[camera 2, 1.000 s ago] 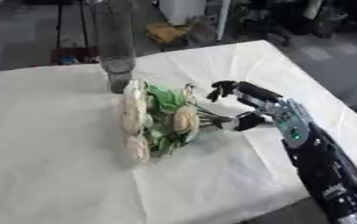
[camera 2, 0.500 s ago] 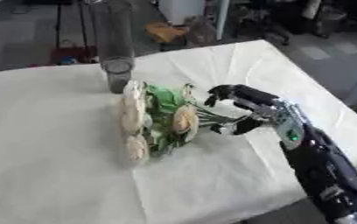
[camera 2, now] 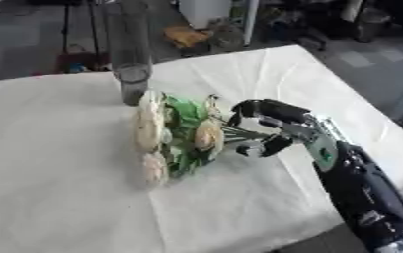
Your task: Arrange flowers into the vase.
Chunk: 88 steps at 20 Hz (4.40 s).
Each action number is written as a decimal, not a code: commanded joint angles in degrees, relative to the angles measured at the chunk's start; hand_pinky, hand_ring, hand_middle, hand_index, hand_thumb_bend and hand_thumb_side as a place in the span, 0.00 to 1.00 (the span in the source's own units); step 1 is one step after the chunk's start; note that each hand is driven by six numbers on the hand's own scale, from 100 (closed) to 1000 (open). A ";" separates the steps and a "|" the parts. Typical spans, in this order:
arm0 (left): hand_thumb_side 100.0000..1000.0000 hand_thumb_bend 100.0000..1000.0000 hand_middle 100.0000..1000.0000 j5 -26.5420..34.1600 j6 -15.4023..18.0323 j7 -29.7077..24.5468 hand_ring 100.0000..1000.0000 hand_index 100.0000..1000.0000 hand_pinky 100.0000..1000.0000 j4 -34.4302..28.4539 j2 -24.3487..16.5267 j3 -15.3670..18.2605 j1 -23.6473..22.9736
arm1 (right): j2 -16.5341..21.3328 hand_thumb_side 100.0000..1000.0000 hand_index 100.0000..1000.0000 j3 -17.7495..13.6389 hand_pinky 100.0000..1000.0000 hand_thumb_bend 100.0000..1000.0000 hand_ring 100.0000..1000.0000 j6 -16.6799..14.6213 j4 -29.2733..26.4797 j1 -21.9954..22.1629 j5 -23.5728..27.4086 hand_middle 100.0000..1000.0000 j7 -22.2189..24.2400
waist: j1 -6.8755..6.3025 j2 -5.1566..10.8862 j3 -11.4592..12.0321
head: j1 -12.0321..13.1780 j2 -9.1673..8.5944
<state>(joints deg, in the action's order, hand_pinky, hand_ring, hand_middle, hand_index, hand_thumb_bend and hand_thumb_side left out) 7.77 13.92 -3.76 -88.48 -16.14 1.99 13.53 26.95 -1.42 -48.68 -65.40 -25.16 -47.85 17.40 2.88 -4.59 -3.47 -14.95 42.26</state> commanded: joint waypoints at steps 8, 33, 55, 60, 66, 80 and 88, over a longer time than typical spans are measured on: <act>0.77 0.73 0.72 -0.01 0.17 -0.23 0.57 0.79 0.54 -0.71 -0.56 -0.12 0.34 | 0.95 0.17 0.75 -0.67 0.60 0.38 0.82 -3.29 0.66 -0.17 -9.29 0.56 -6.39 | -0.24 0.47 -0.16 | -0.33 0.23; 0.77 0.73 0.72 0.11 0.16 -0.25 0.58 0.79 0.54 -0.69 -0.50 -0.04 0.32 | 0.60 0.13 0.68 -1.61 0.49 0.38 0.34 -3.29 6.79 -0.19 -30.32 0.41 -30.39 | -0.49 0.41 -0.05 | -0.73 0.23; 0.77 0.73 0.72 0.13 0.18 -0.18 0.58 0.79 0.55 -0.69 -0.48 0.08 0.31 | 0.27 0.12 0.43 -4.27 0.33 0.35 0.17 -3.29 9.80 -0.02 -32.50 0.20 -40.01 | -0.62 0.41 -0.23 | -0.94 0.24; 0.77 0.73 0.72 0.14 0.17 -0.19 0.58 0.79 0.55 -0.70 -0.46 0.08 0.32 | 0.16 0.11 0.41 -4.88 0.31 0.35 0.16 -3.23 10.14 0.17 -31.93 0.18 -40.84 | -0.60 0.42 -0.26 | -0.96 0.25; 0.77 0.73 0.72 0.15 0.16 -0.18 0.59 0.79 0.55 -0.71 -0.41 0.09 0.35 | -0.23 0.10 0.40 -4.78 0.31 0.33 0.15 -2.98 10.44 0.30 -31.99 0.17 -41.40 | -0.59 0.44 -0.22 | -1.10 0.10; 0.77 0.73 0.72 0.21 0.16 -0.21 0.59 0.79 0.55 -0.72 -0.35 0.08 0.43 | -1.70 0.10 0.35 -4.91 0.27 0.31 0.11 -2.21 10.81 0.02 -31.51 0.12 -41.98 | -0.53 0.32 0.19 | -1.55 -1.35; 0.77 0.73 0.72 0.13 0.14 -0.20 0.59 0.79 0.55 -0.69 -0.49 0.11 0.37 | 0.72 0.07 0.35 -5.10 0.28 0.30 0.11 -3.23 9.06 -0.52 -26.98 0.13 -41.45 | -0.38 0.41 0.05 | -1.33 -0.76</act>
<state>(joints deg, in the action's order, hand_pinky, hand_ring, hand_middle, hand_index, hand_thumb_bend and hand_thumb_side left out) 7.77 14.01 -3.87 -88.46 -16.09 1.99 13.45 25.20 -6.18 -49.60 -54.95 -24.70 -76.13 -22.05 2.53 -4.63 -3.41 -16.28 41.51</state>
